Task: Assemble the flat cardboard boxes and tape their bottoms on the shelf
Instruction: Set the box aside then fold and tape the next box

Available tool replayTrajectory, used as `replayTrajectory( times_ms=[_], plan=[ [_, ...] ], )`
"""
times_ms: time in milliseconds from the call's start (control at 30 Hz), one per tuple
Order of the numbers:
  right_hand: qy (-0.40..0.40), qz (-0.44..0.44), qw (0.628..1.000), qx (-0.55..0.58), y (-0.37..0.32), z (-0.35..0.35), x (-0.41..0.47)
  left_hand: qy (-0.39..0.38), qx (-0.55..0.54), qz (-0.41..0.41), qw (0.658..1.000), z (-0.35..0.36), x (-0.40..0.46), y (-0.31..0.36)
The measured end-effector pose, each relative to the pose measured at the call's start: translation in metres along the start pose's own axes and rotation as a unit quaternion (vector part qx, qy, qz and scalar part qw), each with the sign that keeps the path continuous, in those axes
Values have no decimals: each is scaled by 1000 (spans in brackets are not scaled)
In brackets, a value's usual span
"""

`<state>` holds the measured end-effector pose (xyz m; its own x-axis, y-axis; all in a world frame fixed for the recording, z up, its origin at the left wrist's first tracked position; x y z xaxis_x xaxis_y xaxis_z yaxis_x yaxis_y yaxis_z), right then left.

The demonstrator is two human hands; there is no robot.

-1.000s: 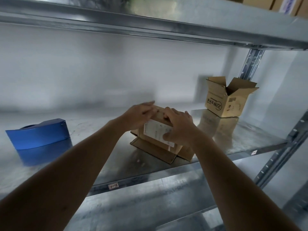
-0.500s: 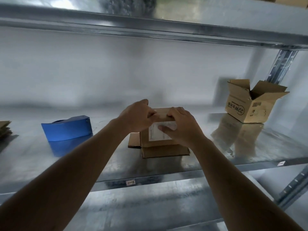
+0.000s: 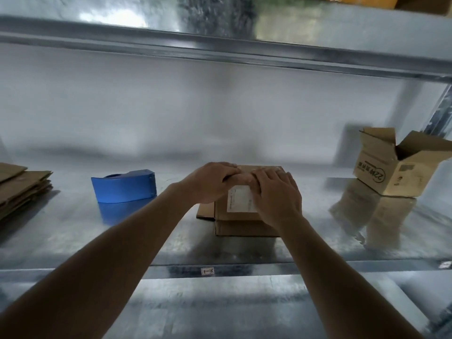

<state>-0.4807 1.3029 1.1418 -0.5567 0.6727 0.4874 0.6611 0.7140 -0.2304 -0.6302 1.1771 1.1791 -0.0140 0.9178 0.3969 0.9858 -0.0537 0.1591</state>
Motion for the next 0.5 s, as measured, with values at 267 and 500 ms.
replayTrajectory(
  times_ms=[267, 500],
  plan=[
    [-14, -9, 1000, 15, -25, 1, 2, 91, 18, -122, 988, -21, -31, -40],
    [-45, 18, 998, 37, -54, -4, 13, 1, 139, -331, 933, -50, -99, -107]
  ],
)
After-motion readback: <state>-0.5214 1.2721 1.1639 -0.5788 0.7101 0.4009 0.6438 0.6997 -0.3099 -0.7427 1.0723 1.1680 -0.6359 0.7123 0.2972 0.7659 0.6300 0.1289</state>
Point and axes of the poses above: each hand's wrist, its own x-axis towards the middle knuckle, its own z-axis out of the palm, y = z × x, the point moved 1 cm from there along x, towards the middle knuckle, and after that the axes turned 14 degrees about z, right-handed, at the moved point
